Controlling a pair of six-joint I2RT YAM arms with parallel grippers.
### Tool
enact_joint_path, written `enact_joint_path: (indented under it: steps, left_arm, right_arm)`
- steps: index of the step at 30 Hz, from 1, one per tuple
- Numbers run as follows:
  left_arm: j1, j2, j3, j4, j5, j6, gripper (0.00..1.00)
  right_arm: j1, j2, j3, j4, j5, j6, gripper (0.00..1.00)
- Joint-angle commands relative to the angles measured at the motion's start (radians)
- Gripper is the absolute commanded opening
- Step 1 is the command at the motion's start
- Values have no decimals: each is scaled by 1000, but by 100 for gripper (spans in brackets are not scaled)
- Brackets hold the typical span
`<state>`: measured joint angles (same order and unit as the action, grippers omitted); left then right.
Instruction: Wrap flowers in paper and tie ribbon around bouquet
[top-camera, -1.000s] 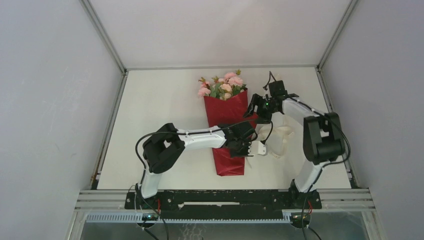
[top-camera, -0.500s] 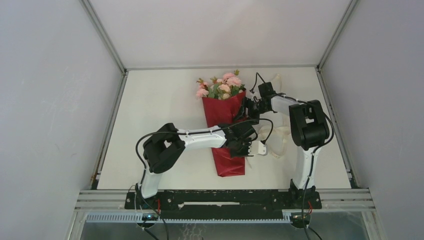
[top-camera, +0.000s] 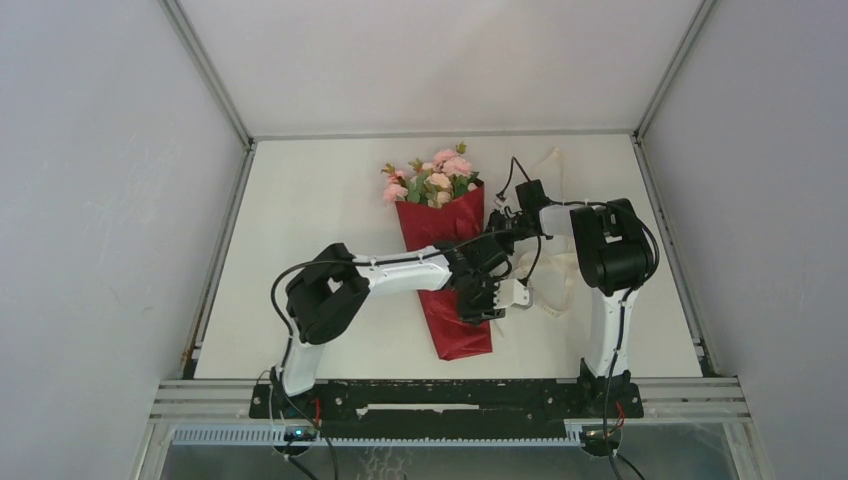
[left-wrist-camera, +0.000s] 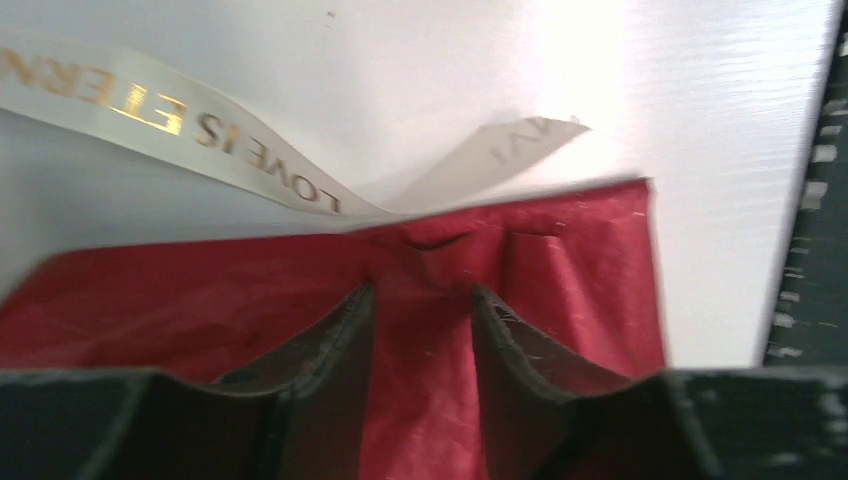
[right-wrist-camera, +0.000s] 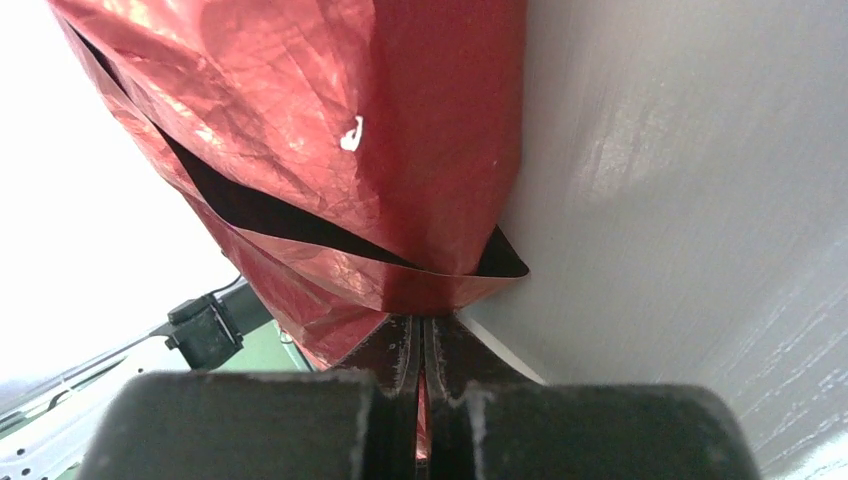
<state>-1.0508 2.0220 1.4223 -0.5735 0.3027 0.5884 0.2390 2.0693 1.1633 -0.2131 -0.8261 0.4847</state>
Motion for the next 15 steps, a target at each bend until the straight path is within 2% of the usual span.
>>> enact_joint_path:
  steps: [1,5,7,9,12,15]
  left_arm:
    - [45,-43,87,-98,261,-158,51]
    - [51,-63,69,105,289,-424,61]
    - [49,-29,68,165,265,-503,65]
    - [49,19,88,165,226,-543,69]
    - [44,73,106,149,182,-563,80]
    - [27,113,134,125,100,-546,82]
  right_arm:
    - [4,-11,-9,69,9,40,0]
    - [-14,-4,-8,99,9,61,0]
    - [-20,-2,-7,95,9,58,0]
    - [-21,-3,-7,83,15,50,0]
    - [-19,-3,-8,77,21,45,0]
    - [-17,-3,-8,82,22,48,0]
